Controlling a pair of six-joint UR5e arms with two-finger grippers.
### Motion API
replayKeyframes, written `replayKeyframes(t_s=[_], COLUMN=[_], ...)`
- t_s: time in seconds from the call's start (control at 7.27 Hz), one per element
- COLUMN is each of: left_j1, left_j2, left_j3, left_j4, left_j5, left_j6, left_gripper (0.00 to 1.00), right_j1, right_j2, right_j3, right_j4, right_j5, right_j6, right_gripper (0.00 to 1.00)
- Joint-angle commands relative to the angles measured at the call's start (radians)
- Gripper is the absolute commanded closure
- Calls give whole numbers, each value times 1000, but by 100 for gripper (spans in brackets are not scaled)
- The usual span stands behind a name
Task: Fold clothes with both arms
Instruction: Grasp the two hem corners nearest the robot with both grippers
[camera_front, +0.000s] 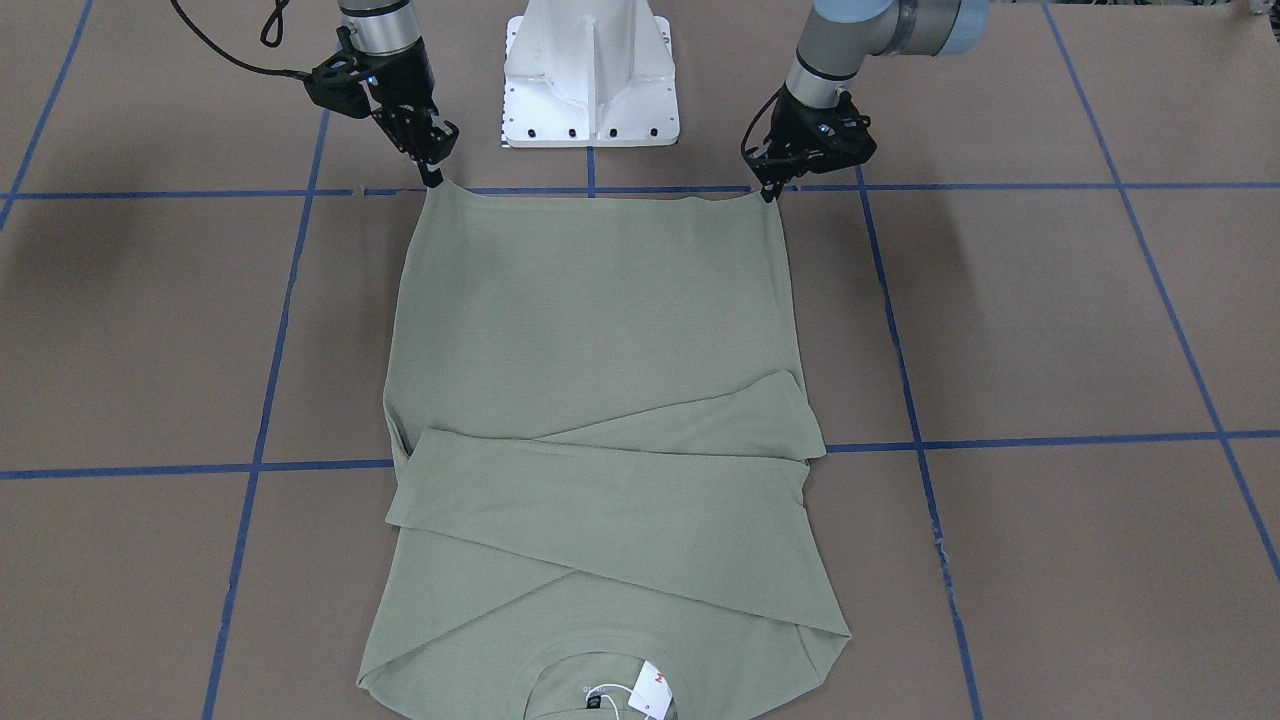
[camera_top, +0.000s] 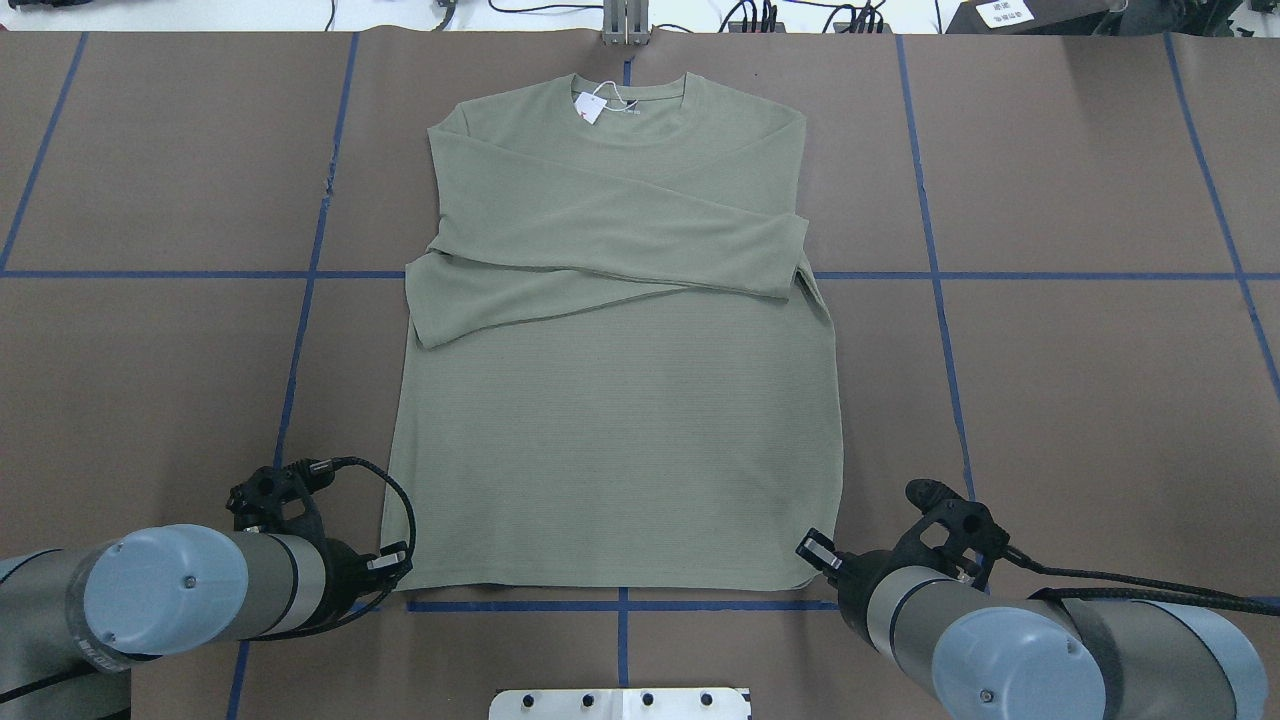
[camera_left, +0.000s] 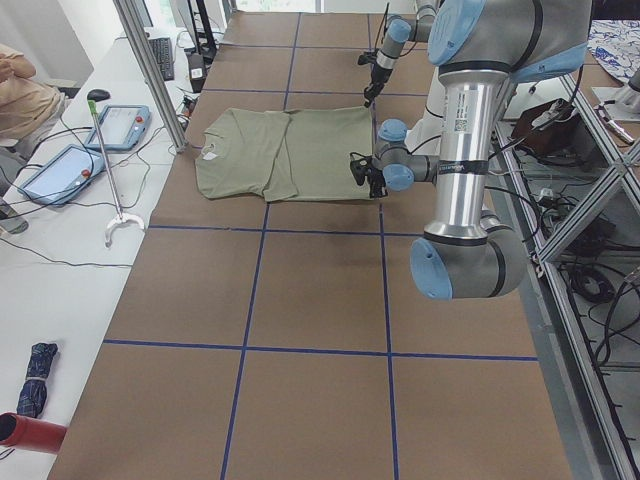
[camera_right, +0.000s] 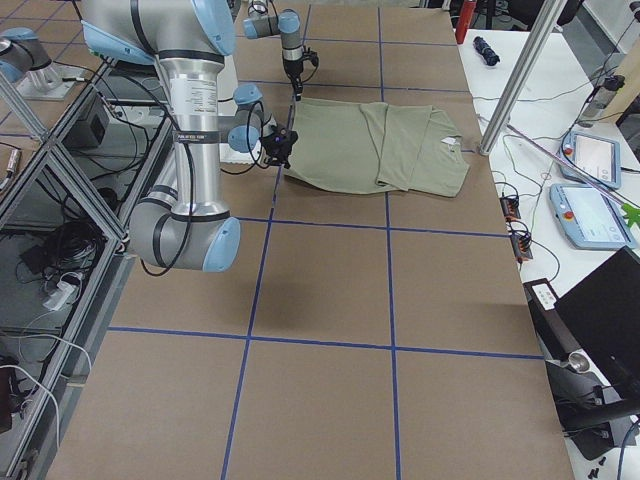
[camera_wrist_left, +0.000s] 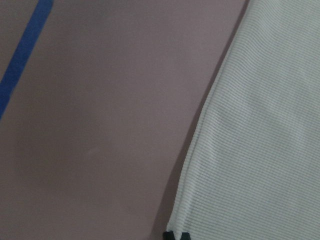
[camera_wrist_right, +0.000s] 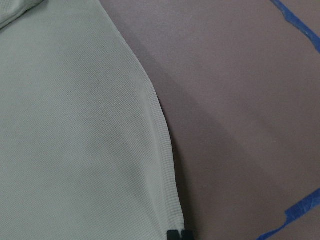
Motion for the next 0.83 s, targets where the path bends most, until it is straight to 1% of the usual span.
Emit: replayKeyframes(t_s=[0.0, 0.14, 0.28, 0.41, 0.69], left_j1=[54, 88, 91, 90, 56], left_j2=[1, 0, 0, 0, -6], left_j3=[-119, -129, -156, -167, -260], left_j4=[75, 80, 81, 83, 194], left_j5=[-44, -44, -45, -44, -44], left_j6=[-68, -103, -110, -110, -95], left_gripper=[100, 100, 100, 100, 100], right_j1=[-31, -58, -84, -84, -40], right_j2=[-23, -55, -101, -105, -99], right_j3=[64, 129, 214, 252, 319], right_j4=[-30, -79, -142, -173, -202], right_j5=[1, 1, 3, 12, 13], right_j6=[6, 6, 7, 7, 6], right_gripper=[100, 100, 100, 100, 100])
